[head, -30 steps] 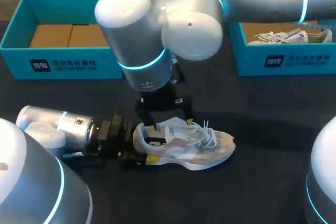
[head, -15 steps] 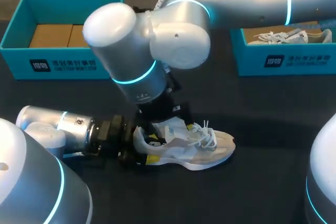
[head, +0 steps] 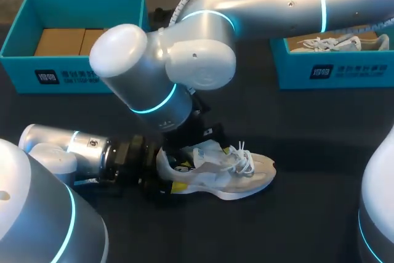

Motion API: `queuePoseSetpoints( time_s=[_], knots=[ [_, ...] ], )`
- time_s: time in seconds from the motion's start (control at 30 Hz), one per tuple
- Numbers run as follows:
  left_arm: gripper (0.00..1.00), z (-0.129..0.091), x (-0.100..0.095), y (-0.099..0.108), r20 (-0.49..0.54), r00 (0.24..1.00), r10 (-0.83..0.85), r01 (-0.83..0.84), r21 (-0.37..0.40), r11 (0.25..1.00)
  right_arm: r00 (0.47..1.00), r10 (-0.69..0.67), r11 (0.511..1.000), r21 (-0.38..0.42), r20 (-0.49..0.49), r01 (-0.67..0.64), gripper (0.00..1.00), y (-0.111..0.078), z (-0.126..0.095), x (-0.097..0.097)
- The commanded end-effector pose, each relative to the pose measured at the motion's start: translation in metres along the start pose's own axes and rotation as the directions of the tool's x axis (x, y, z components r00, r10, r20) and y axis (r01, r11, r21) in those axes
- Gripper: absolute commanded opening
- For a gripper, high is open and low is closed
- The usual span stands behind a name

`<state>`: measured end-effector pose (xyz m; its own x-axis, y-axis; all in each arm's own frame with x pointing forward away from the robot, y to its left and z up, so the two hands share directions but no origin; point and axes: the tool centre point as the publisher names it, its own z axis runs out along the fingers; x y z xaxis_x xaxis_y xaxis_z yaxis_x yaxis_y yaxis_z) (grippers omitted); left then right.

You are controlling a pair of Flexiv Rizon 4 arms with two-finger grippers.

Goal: Take the shoe out of the shoebox, open the shoe tongue, remove and reinsert the insole, then place the shoe into the shoebox

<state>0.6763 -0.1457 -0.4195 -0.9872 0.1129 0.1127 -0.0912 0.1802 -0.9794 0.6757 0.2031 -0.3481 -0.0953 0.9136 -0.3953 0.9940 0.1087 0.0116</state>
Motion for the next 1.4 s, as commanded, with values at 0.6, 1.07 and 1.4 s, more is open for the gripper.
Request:
queuePoseSetpoints(
  time_s=[0.6, 1.07, 1.4],
  knots=[
    [0.0, 0.0, 0.001, 0.0, 0.004, 1.0, 0.0, 0.0, -0.001, 1.0, 0.863, 0.505, 0.862, -0.044, -0.001, -0.505, 1.0, -0.004, 0.01, -0.028],
    [0.0, 0.0, 0.001, 0.0, 0.004, 1.0, 0.0, 0.0, -0.001, 1.0, 0.842, 0.538, 0.841, -0.038, -0.048, -0.539, 0.49, -0.003, -0.003, -0.039],
    [0.0, 0.0, 0.001, 0.0, 0.004, 1.0, 0.0, 0.0, -0.001, 1.0, 0.851, 0.516, 0.855, -0.009, -0.096, -0.519, 0.44, -0.011, -0.01, -0.038]
  ],
)
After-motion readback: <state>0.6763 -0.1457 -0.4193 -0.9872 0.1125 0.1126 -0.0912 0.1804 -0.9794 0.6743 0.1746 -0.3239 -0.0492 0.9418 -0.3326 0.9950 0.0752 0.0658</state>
